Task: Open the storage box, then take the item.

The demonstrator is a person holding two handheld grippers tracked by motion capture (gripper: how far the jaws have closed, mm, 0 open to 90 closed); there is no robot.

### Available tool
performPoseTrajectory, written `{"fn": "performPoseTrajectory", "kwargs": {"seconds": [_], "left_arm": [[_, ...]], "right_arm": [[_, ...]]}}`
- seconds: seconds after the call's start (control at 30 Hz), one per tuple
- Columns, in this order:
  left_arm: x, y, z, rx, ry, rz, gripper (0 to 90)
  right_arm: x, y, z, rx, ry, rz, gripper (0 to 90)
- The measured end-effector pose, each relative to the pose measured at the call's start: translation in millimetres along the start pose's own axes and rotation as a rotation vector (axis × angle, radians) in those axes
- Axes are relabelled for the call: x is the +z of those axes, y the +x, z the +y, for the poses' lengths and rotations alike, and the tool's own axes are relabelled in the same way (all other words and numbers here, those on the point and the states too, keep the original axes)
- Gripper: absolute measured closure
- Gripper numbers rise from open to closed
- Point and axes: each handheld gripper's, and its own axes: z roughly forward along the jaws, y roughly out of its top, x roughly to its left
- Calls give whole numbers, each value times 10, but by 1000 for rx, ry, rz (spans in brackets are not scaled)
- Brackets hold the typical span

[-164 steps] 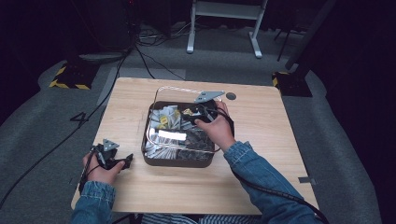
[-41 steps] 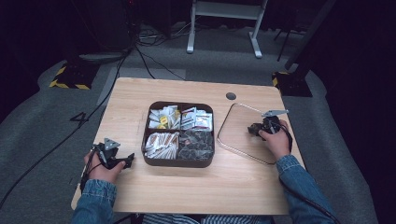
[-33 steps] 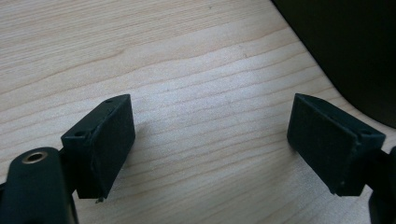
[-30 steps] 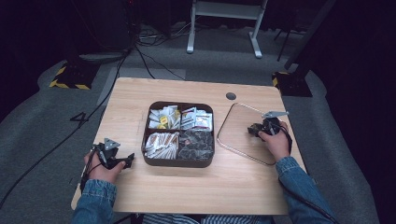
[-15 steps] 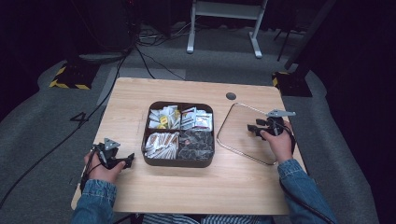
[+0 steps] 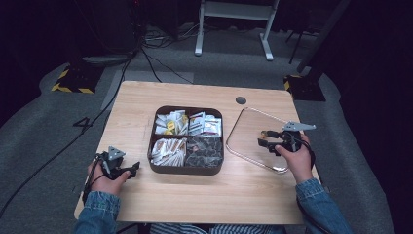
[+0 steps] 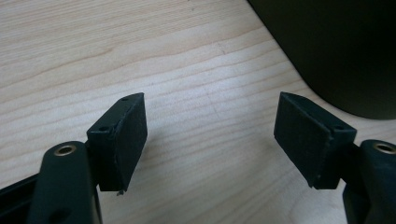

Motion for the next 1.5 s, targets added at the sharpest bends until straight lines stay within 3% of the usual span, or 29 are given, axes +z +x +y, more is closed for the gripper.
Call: {"fn": "performPoseTrajectory", "kwargs": {"seconds": [0.37,0.63,0.97,1.5], "left_arm": [[-135,-43,40,-16,-38,-20,282],[-330,-58,203,-64,-143,-55,300],[-438,-221,419,-67,-242,-90,312],[-171,-462,627,-1,-189,-136,414]], "right_arm": [[-82,212,-72,-46,18,58,353],[-78,225,-119,-46,28,59,358],[-27,237,-142,-47,41,65,358],[-4,238,-149,-40,41,73,349]]}}
